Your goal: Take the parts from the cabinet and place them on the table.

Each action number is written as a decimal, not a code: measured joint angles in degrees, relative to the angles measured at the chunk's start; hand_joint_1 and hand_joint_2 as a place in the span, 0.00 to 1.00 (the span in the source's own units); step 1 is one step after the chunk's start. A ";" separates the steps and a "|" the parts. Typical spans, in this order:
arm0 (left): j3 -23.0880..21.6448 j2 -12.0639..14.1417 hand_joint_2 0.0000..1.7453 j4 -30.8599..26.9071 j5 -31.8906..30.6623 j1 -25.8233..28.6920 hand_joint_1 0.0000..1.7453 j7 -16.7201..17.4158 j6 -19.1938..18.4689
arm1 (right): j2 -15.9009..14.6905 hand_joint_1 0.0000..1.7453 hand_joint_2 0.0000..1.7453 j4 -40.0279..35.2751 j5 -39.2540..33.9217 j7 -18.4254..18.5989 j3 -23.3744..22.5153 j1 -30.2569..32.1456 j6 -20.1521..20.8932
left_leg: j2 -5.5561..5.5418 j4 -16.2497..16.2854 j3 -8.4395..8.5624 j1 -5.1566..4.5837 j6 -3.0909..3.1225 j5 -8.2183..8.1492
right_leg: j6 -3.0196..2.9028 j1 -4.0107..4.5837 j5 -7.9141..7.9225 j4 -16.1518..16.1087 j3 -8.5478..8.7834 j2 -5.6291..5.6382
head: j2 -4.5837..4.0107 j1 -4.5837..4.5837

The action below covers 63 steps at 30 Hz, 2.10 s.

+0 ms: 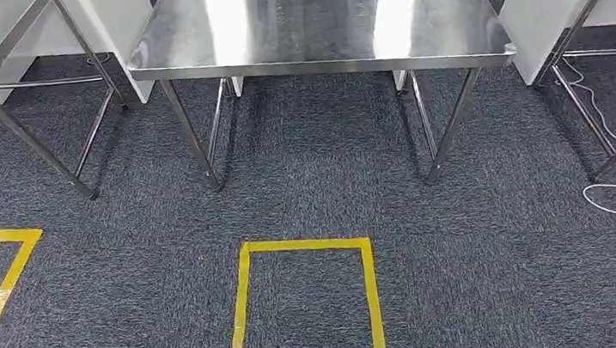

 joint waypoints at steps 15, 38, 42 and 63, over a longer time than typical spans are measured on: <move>0.00 -0.20 0.00 -0.11 -0.35 -0.90 0.00 1.01 -0.13 | -0.39 0.00 1.00 0.02 -0.31 0.20 -0.07 -0.52 0.02 | 1.01 -2.12 -9.64 -0.51 1.04 10.34 | 0.62 0.86 -7.37 -4.87 11.46 0.67 | 0.00 0.26; 0.02 -0.11 0.00 -0.07 -0.79 -0.71 0.00 1.11 -0.20 | -0.33 0.00 1.00 0.11 -0.35 0.72 -0.20 0.16 0.07 | 0.77 -1.62 -4.99 -0.16 2.75 4.26 | 0.72 -0.33 -8.89 15.27 -7.07 0.21 | 0.00 0.35; -0.04 -0.11 0.00 -0.07 -1.38 -0.76 0.00 1.11 -0.52 | -0.48 0.00 1.00 0.09 -0.79 0.94 -0.24 0.11 0.11 | 0.98 -1.34 -9.63 -0.21 1.93 7.56 | 3.42 -0.40 -1.83 11.39 0.97 0.26 | 0.00 0.35; -0.07 -0.02 0.00 -0.22 -2.23 -0.59 0.00 1.29 -0.48 | 0.00 0.00 0.00 0.07 -1.86 0.55 -0.61 0.42 5.69 | 0.59 -2.37 -1.51 -0.27 0.29 2.40 | -1.81 1.56 -2.01 -2.02 3.25 -0.20 | 0.00 -0.11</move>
